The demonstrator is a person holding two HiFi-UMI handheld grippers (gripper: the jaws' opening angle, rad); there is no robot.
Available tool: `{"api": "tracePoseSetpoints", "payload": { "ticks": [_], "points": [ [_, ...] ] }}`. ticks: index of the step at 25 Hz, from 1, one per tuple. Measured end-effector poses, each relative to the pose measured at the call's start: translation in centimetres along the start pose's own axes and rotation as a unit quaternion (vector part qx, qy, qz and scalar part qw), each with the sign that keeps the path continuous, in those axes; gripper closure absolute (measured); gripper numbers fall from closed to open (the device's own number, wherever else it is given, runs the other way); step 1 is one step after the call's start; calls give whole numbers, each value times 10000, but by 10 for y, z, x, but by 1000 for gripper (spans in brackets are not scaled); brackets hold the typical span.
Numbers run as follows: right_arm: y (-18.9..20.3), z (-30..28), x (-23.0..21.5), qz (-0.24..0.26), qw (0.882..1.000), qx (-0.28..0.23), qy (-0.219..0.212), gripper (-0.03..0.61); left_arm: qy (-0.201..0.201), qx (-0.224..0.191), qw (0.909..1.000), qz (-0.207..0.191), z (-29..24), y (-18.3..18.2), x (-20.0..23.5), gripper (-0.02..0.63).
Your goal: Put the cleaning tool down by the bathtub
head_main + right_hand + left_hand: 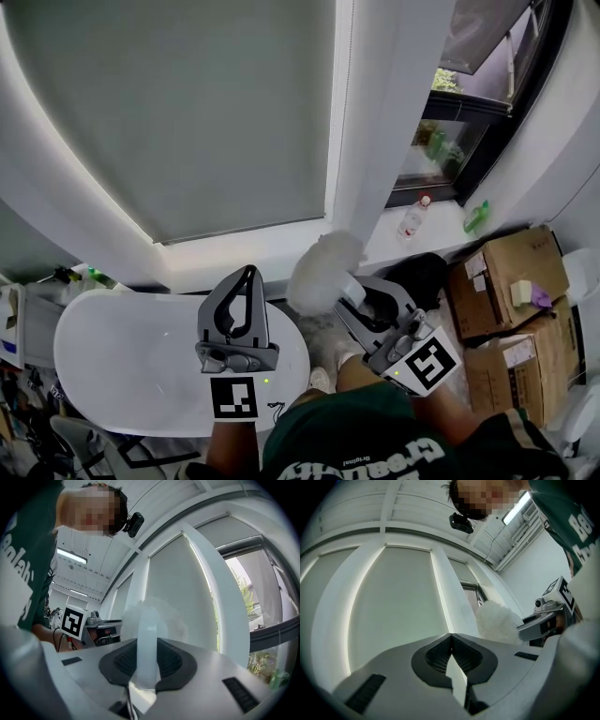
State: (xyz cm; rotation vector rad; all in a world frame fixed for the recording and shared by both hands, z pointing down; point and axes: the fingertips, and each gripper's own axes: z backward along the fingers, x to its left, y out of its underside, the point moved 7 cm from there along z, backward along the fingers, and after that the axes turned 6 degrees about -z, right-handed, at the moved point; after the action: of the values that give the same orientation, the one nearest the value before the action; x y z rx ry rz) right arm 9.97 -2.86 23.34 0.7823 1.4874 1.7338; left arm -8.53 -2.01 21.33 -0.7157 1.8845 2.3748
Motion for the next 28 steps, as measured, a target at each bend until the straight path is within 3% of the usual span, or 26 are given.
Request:
{"api": "tracePoseSetpoints", "payload": {
  "ticks": [8,16,28],
  "points": [
    [25,-15,-29,-346,9978,513,-226,488,-213,73,9997,-7,-28,19,-4,604],
    [55,-64,-77,-667,9924,685,-772,488,-643,593,9962,-5,-63,56,10,604],
    [139,-154,-135,-896,9741,1070,-1780,488,-1707,1117,9788,191,-109,129,35,604]
  ]
}}
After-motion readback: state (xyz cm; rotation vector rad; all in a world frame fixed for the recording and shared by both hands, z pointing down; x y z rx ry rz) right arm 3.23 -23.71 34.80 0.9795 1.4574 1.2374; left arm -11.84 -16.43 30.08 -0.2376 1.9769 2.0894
